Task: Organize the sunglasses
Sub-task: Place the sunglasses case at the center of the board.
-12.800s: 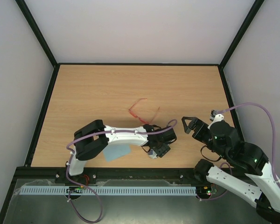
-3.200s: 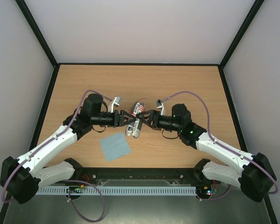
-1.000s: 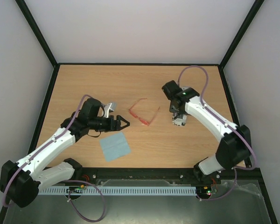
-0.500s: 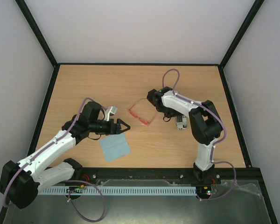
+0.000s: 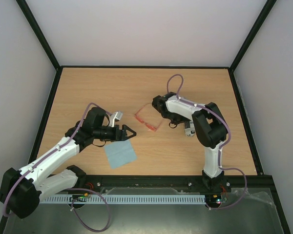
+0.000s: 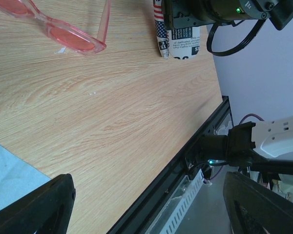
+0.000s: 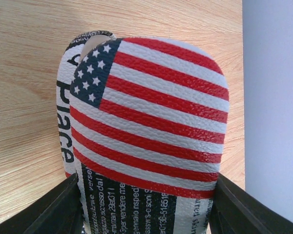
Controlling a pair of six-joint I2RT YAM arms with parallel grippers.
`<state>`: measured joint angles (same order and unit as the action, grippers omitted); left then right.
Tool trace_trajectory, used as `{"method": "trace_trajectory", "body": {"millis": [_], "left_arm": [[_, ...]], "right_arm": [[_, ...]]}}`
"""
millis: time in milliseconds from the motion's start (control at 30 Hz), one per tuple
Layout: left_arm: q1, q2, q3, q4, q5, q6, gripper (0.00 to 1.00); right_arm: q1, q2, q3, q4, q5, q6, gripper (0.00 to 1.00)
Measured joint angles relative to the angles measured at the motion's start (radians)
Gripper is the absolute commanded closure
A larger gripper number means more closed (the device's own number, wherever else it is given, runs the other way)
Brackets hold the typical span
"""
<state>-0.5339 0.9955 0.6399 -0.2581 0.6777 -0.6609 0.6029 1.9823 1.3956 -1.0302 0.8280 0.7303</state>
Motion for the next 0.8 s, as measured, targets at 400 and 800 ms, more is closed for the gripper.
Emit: {"method": "trace_trajectory", "body": {"millis": [400,800], "left_arm": [[0.0,0.0,-0.002,0.002,0.0,-0.001,0.15],[0.0,-0.001,-0.002,0.002,0.0,-0.002,0.15]], "right_arm": [[0.011,0.0,0.0,0.067,-0.045,-0.024,0.23],[0.013,-0.031,-0.037,0.158,-0.126,-0.048,0.19]]}}
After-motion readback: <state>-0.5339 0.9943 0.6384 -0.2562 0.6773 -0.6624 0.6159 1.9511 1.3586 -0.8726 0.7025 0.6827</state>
